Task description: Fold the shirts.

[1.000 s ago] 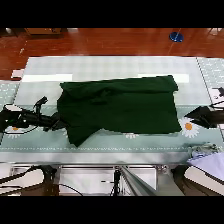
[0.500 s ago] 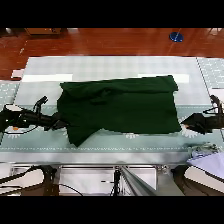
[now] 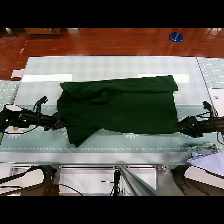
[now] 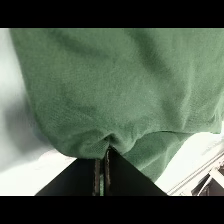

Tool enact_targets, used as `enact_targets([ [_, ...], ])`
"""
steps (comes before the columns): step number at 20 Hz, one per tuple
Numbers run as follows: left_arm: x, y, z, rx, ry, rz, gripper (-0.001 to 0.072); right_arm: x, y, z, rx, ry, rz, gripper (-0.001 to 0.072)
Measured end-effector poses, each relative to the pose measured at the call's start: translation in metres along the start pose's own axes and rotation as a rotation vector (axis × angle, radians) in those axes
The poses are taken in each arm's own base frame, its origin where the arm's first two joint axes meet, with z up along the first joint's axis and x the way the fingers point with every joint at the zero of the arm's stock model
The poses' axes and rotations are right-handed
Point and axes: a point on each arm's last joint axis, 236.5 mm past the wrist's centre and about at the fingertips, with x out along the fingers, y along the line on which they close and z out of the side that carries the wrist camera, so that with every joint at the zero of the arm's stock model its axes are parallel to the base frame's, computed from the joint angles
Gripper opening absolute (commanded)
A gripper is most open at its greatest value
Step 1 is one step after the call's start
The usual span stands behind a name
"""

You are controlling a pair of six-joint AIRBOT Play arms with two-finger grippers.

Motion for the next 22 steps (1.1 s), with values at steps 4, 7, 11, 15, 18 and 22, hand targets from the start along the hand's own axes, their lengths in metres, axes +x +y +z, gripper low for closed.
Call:
enact_targets([
  [4, 0.0, 0.0, 0.0, 0.0, 0.001, 0.0, 0.0025, 0.006, -0.007, 0.008, -0.012, -0.049, -0.014, 0.0028],
  [7, 0.0, 0.0, 0.0, 0.001, 0.002, -0.001, 0.0023, 0.007, 0.008, 0.013, -0.033, -0.074, 0.047, 0.003],
  [11, -0.013, -0.008, 0.006, 0.056, -0.006, 0.011, 0.0022, -0.011, 0.05, 0.016, -0.142, -0.109, 0.17, 0.003],
  [15, -0.077, -0.082, 0.039, 0.232, -0.177, -0.078, 0.0022, -0.063, 0.121, 0.039, -0.32, -0.3, 0.31, 0.0029],
  [18, -0.161, -0.165, 0.052, 0.465, -0.421, -0.104, 0.0023, -0.119, 0.185, 0.051, -0.455, -0.517, 0.411, 0.0029],
  [22, -0.285, -0.271, 0.032, 0.763, -0.826, -0.059, 0.0023, -0.208, 0.266, 0.044, -0.602, -0.815, 0.452, 0.0029],
])
